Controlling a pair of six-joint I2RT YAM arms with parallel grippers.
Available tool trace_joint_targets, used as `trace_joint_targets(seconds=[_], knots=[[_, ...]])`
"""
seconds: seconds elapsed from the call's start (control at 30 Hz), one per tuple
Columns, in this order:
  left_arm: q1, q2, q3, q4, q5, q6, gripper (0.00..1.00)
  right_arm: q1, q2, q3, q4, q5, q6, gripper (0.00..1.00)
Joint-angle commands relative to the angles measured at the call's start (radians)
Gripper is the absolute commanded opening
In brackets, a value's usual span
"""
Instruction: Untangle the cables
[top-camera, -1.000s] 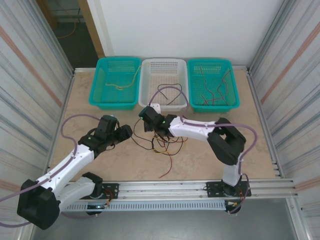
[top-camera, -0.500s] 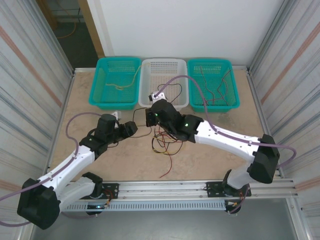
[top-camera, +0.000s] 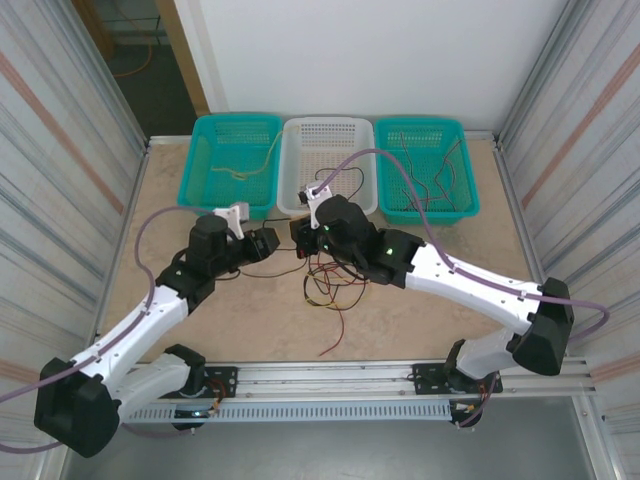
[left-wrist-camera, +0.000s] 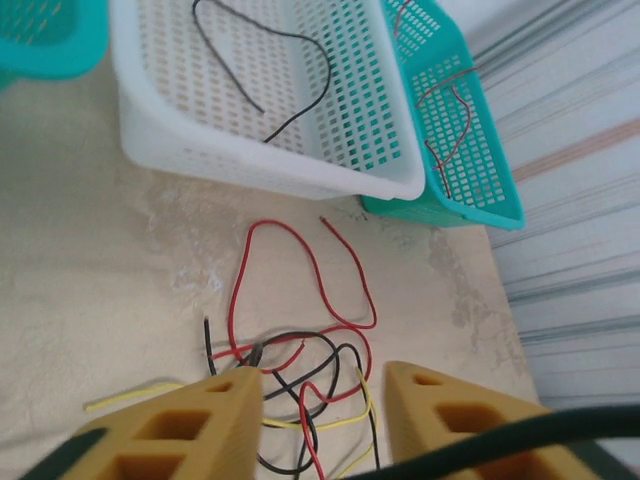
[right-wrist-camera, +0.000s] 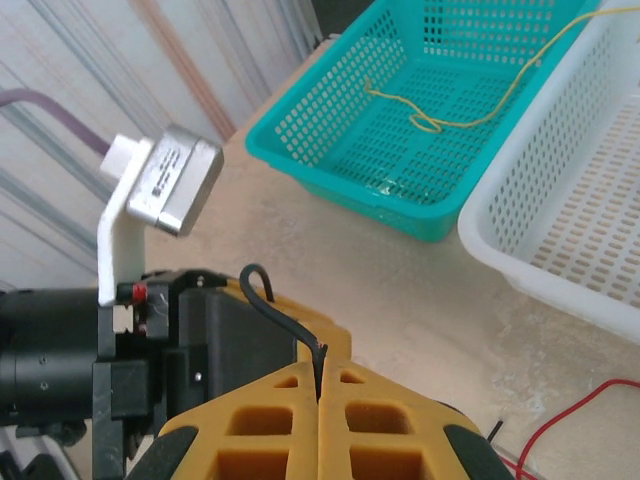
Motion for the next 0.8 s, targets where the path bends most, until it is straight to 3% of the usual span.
trace_joint_targets(seconds=[0.0, 0.2, 0.3, 0.37, 0.53, 0.6, 0.77], knots=[[-0.006, -0.008, 0.050, -0.010, -0.002, 0.046, 0.25, 0.007, -0.055, 0.013, -0.015, -0.021, -0.033, 0.00], [-0.008, -0.009, 0.063, 0.021, -0.008, -0.004, 0.00, 0.006, -0.079, 0.013, -0.028, 0.006, -0.034, 0.03], [-0.008, -0.044, 0.062, 0.042, -0.066, -0.058, 0.00, 0.004, -0.089, 0.008, -0.052, 0.058, -0.013, 0.43], [-0.008, -0.076, 0.068, 0.047, -0.123, -0.091, 0.00, 0.002, -0.096, -0.005, -0.068, 0.081, 0.009, 0.52], [-0.008, -0.128, 0.084, 0.081, -0.194, -0.175, 0.00, 0.000, -0.117, -0.106, -0.042, 0.045, 0.086, 0.59], [-0.008, -0.136, 0.083, 0.102, -0.195, -0.205, 0.00, -0.001, -0.114, -0.135, -0.038, 0.045, 0.122, 0.70], [-0.008, -0.154, 0.065, 0.138, -0.194, -0.273, 0.00, -0.030, -0.105, -0.195, 0.003, 0.012, 0.207, 0.70]])
